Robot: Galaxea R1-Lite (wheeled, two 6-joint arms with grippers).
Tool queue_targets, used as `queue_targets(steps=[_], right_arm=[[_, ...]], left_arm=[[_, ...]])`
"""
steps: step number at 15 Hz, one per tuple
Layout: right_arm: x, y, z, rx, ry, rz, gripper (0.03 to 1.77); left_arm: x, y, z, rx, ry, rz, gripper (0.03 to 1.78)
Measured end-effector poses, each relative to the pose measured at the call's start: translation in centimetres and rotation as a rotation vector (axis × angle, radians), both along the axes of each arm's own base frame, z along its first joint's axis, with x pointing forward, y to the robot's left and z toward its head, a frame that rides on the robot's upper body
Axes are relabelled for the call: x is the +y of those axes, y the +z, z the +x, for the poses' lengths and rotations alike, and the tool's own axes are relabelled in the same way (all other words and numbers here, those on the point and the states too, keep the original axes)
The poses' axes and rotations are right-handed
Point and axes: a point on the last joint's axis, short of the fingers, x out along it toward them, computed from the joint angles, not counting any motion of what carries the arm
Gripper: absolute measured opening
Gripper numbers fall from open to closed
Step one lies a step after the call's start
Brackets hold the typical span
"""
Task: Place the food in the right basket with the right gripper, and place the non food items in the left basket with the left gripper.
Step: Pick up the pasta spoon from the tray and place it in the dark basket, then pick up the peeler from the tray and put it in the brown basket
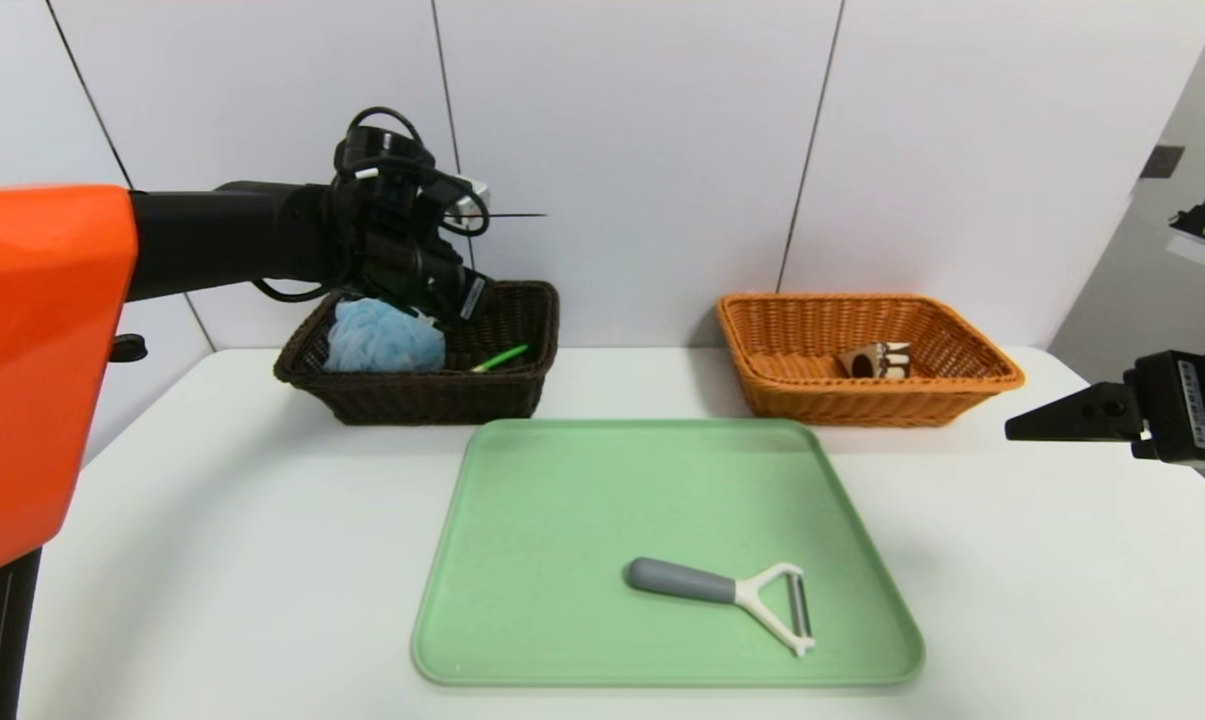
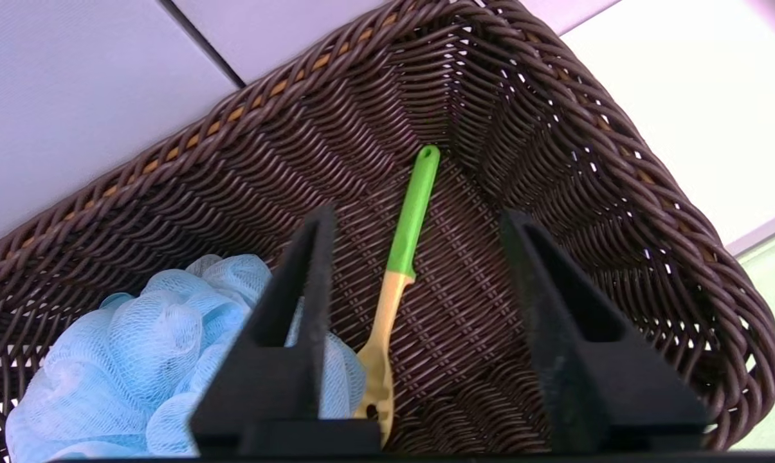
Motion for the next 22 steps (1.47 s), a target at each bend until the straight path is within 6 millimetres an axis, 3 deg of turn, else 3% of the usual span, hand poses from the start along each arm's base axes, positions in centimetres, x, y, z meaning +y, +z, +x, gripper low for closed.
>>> queue_targets(steps=[3, 6, 8, 12, 17, 22], right_arm=[[0.0, 0.0, 0.0, -0.001, 0.0, -0.001, 1.7], [0.0, 0.1, -0.1, -0.005, 0.001, 0.001, 1.7], [0.0, 0.1, -0.2, -0.009, 0.003, 0.002, 1.7], [0.0, 0.2, -0.2, -0.011, 0.003, 0.004, 1.7], [0.0, 0.3, -0.3, -0.014, 0.001, 0.004, 1.7], [-0.1, 0.3, -0.4, -0.014, -0.001, 0.003, 1.7]], left_arm=[[0.1, 0.7, -0.4, -0.01, -0.001, -0.005, 1.21], [-0.5, 2.6, -1.7, -0.048, -0.009, -0.042, 1.37], [-1.9, 4.0, -3.1, -0.047, -0.016, -0.112, 1.44], [-6.6, 6.0, -7.3, -0.004, -0.1, -0.236, 1.55], [-12.6, 3.4, -12.5, 0.117, -0.305, -0.144, 1.62], [-15.5, 0.0, -16.7, 0.207, -0.531, 0.051, 1.66]])
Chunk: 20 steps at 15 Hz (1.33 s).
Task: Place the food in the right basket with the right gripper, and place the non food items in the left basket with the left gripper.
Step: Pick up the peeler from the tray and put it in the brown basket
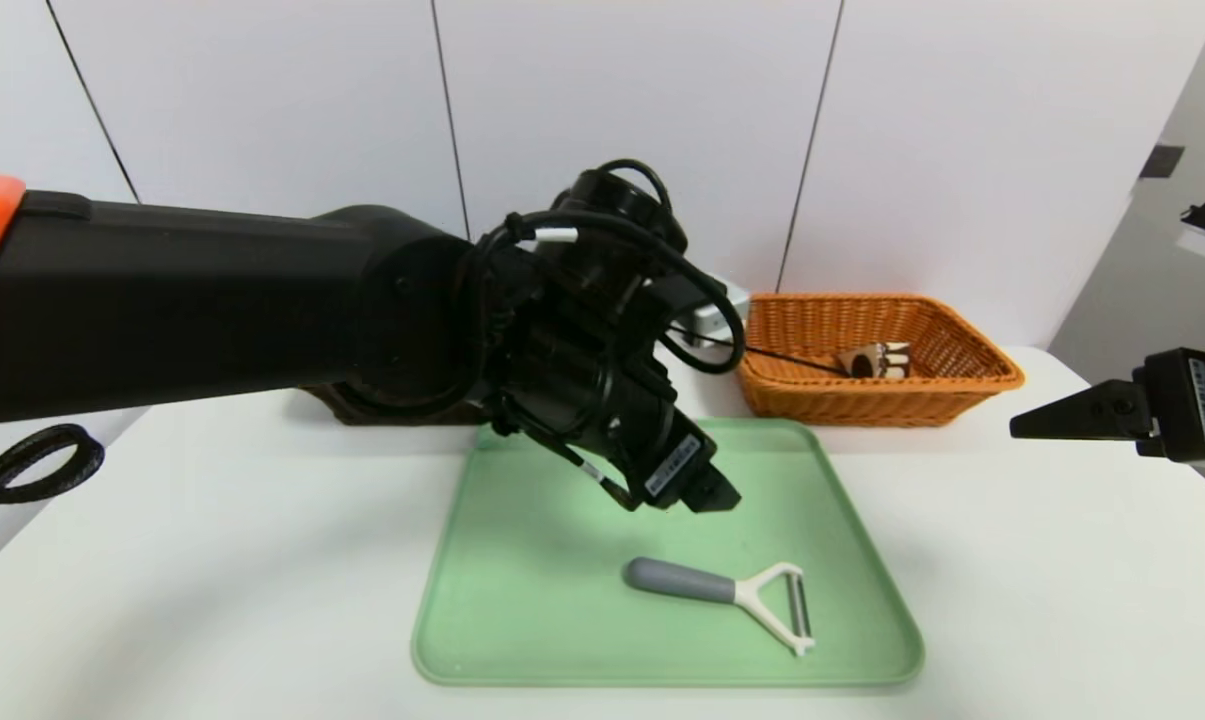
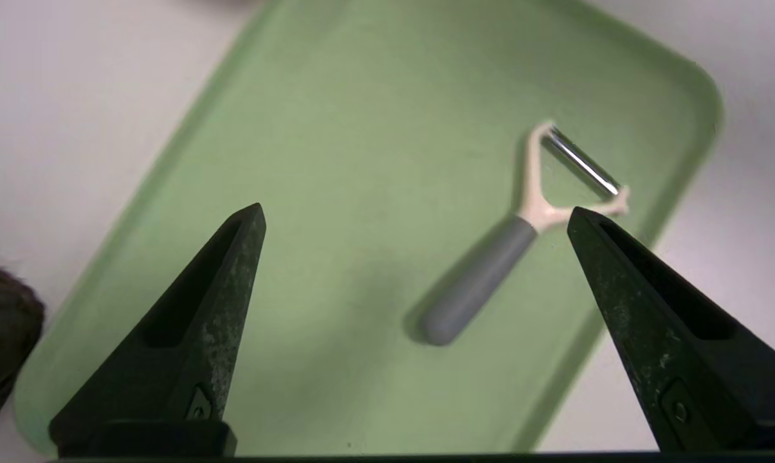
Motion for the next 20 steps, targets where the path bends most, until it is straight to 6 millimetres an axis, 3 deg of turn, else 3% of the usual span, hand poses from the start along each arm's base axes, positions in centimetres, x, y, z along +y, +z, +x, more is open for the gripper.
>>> queue_targets(steps=[9, 20], right_arm=[[-0.1, -0.3, -0.1, 0.013, -0.01, 0.005, 1.7], [-0.1, -0.4, -0.4, 0.013, -0.016, 0.011, 1.7]], left_arm=[[-0.4, -2.7, -1.4, -0.011, -0.338, 0.085, 1.69], [-2.0, -6.9, 0.0, 0.061, -0.394, 0.106, 1.69]])
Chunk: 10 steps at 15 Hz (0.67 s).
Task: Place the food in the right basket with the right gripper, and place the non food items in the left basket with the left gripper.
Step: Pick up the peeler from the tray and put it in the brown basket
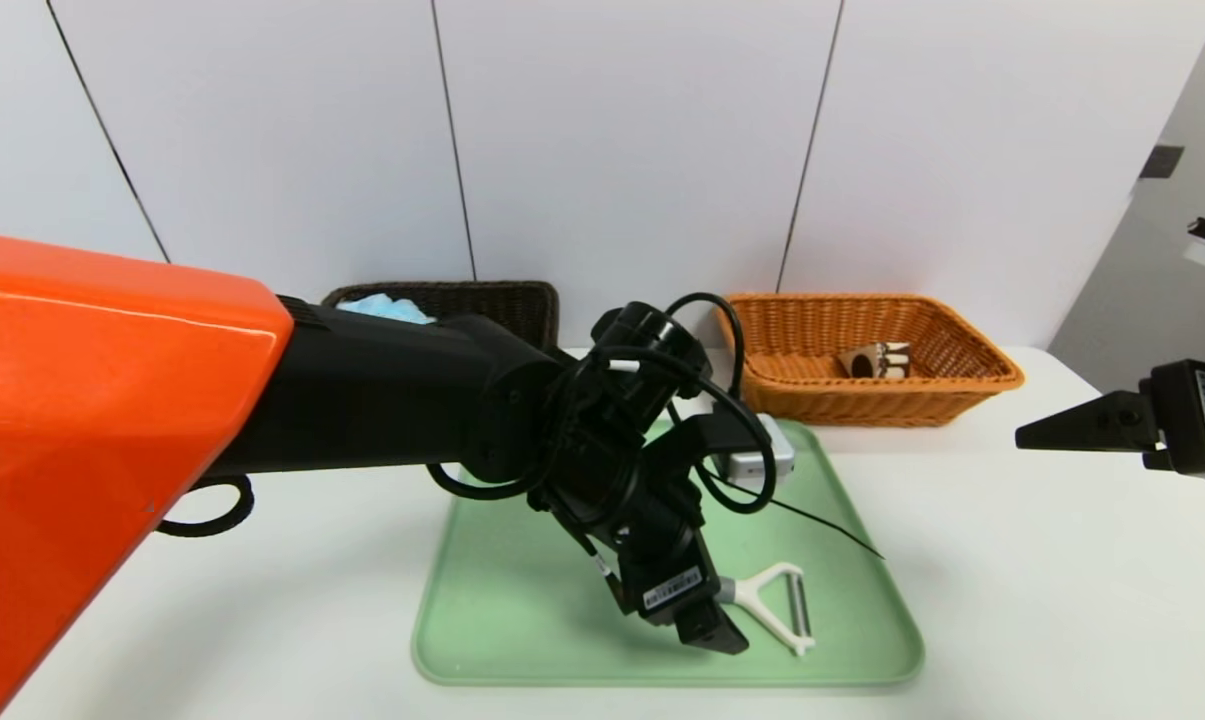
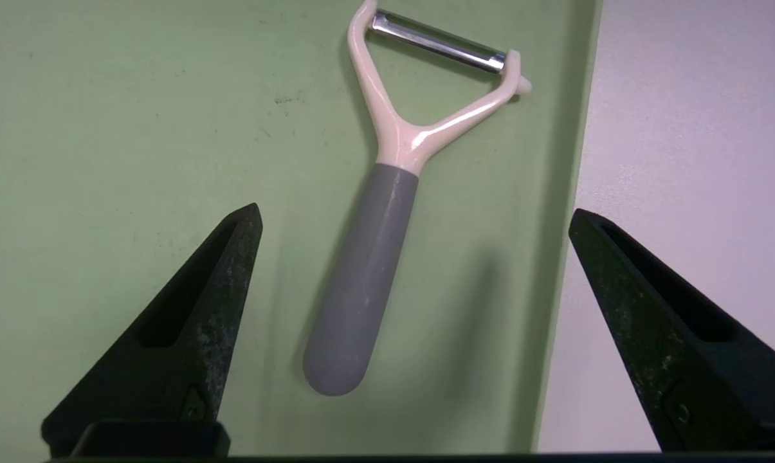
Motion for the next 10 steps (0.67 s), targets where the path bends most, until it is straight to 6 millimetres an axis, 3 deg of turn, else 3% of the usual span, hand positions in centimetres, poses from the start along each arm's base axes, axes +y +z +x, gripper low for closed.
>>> queue_targets(steps=[5, 10], right_arm=[[-0.1, -0.1, -0.1, 0.003, -0.004, 0.0, 1.7], [-0.1, 0.0, -0.1, 0.001, -0.004, 0.001, 1.7]], left_arm=[[-0.1, -0.3, 0.2, 0.003, 0.008, 0.016, 1.69], [0.1, 0.9, 0.2, 0.007, 0.044, 0.094, 1.69]])
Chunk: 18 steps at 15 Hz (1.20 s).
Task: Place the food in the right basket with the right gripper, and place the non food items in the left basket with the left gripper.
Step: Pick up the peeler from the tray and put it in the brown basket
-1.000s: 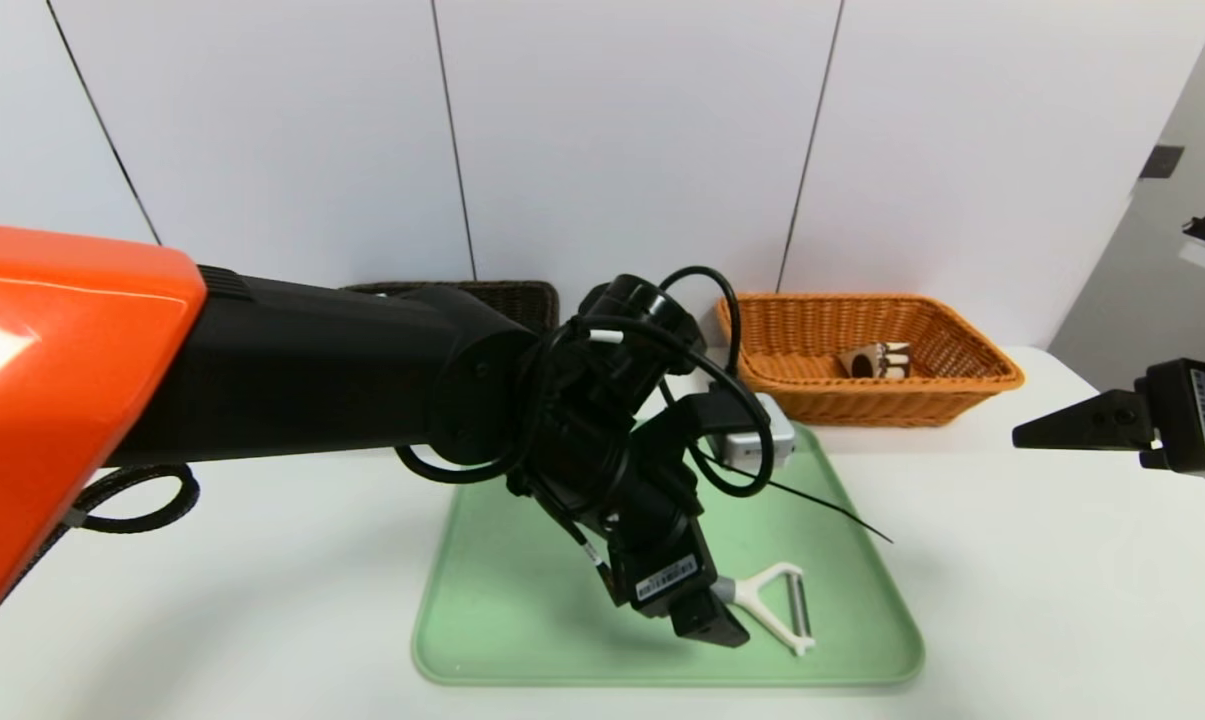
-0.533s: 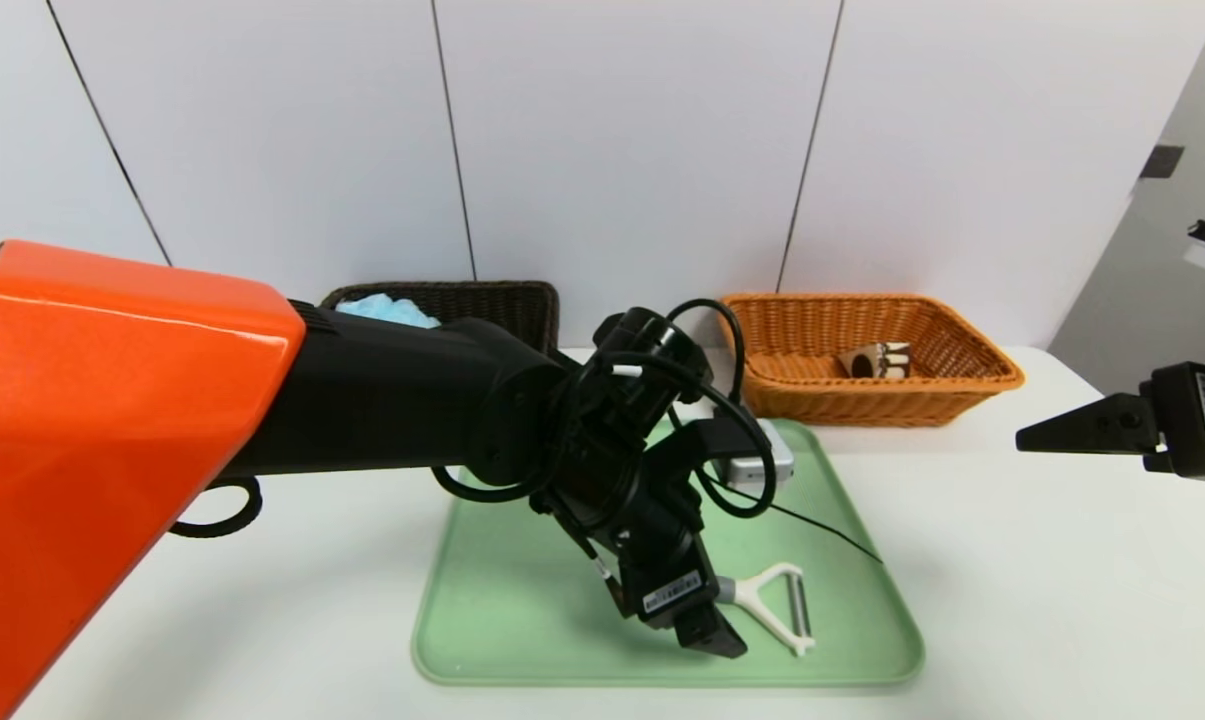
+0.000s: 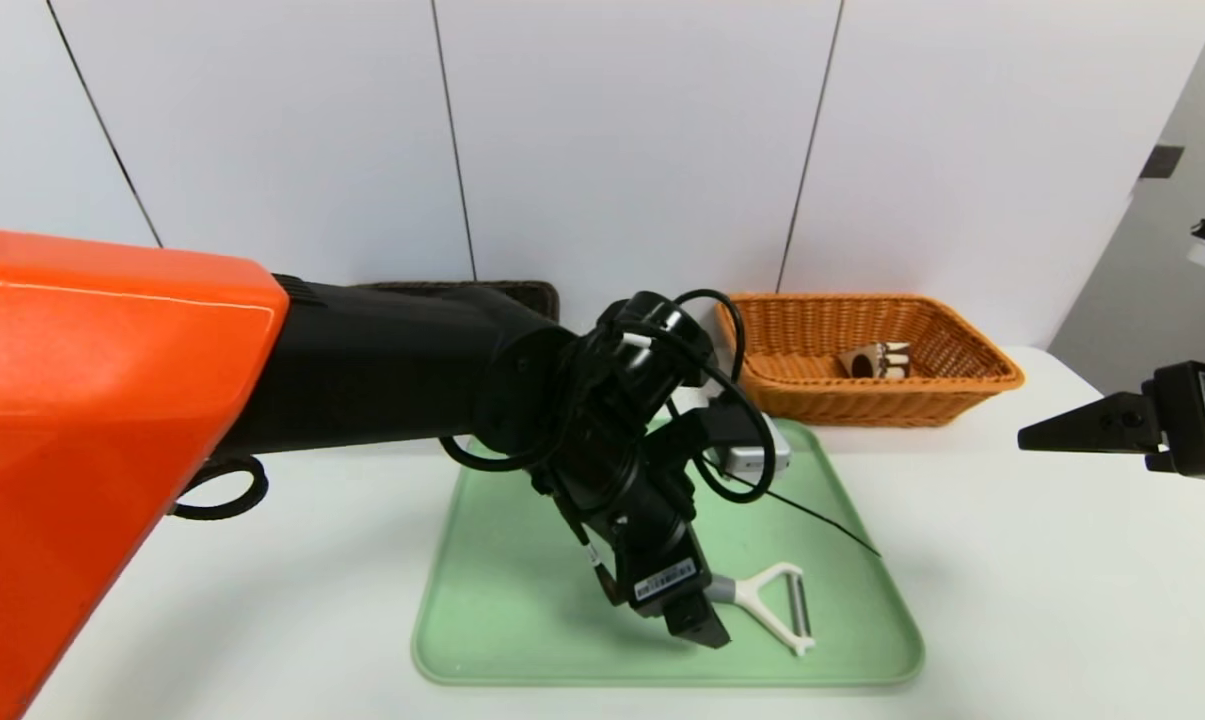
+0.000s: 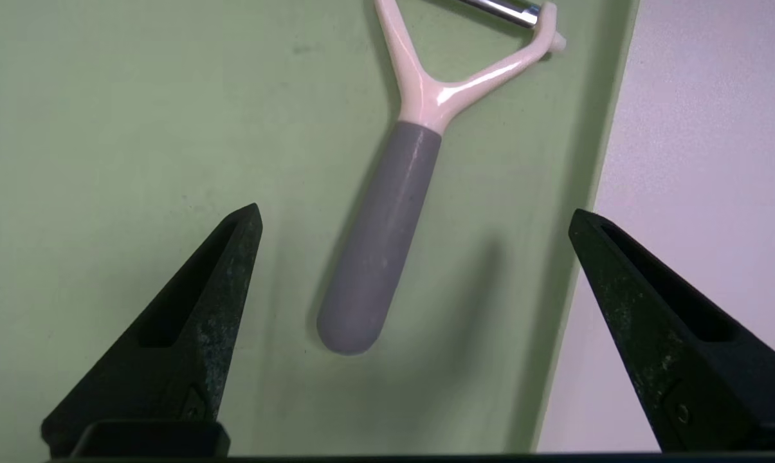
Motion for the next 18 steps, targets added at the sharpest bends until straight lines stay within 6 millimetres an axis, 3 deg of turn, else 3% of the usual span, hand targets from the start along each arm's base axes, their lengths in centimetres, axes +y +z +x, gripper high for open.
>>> queue_targets(steps=[3, 18], right_arm=[[0.0, 0.0, 0.0, -0.001, 0.0, 0.001, 1.7], [-0.1, -0.1, -0.2, 0.001, -0.003, -0.001, 1.7]], left_arm=[[0.1, 0.2, -0.1, 0.044, 0.0, 0.055, 1.69], [-1.6, -2.4, 1.0, 0.058, -0.003, 0.082, 1.69]])
